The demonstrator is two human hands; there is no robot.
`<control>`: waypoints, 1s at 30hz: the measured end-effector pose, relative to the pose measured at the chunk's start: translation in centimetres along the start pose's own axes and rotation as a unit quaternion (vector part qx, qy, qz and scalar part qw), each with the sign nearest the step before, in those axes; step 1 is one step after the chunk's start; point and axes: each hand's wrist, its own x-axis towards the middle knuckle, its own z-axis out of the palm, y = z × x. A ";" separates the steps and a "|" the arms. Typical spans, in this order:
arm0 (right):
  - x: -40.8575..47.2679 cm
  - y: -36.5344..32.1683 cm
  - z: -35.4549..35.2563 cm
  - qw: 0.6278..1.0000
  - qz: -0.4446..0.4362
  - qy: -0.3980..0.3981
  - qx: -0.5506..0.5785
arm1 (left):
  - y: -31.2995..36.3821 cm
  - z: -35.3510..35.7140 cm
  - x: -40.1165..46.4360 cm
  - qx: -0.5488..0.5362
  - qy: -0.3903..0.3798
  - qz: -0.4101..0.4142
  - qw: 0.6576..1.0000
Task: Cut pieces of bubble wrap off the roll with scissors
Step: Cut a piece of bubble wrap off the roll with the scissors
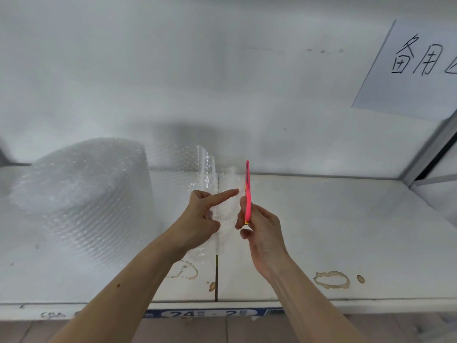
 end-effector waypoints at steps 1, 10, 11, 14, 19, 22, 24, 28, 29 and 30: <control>0.0 0.0 0.0 1.000 0.001 0.000 0.002 | -0.1 0.0 0.0 0.002 0.002 0.000 1.000; 0.1 -0.3 -1.3 0.999 0.027 0.034 0.004 | -1.1 0.6 0.9 0.009 0.067 -0.005 0.998; 0.1 -0.4 -1.6 0.999 0.032 0.041 0.001 | -1.3 0.8 1.0 0.018 0.079 -0.004 0.997; -0.1 -0.6 -2.5 0.997 0.053 0.058 -0.011 | -2.0 1.5 1.2 0.061 0.122 0.003 0.991; -0.2 -0.8 -3.9 0.993 0.079 0.088 -0.030 | -3.3 2.7 1.6 0.138 0.183 0.020 0.973; -0.2 -0.6 -4.7 0.988 0.086 0.100 -0.078 | -3.3 3.0 1.8 0.113 0.195 0.027 0.974; -0.4 -0.2 -4.8 0.987 0.107 0.090 -0.078 | -3.3 3.1 1.9 0.068 0.198 0.021 0.978; -0.9 1.2 -3.8 0.984 0.174 0.045 -0.013 | -3.6 3.3 1.8 -0.038 0.205 -0.039 0.977; -1.0 1.5 -3.5 0.983 0.181 0.039 -0.017 | -3.7 3.3 1.8 -0.054 0.206 -0.050 0.976; -1.0 1.8 -3.1 0.982 0.185 0.035 -0.023 | -3.8 3.4 1.8 -0.067 0.207 -0.057 0.975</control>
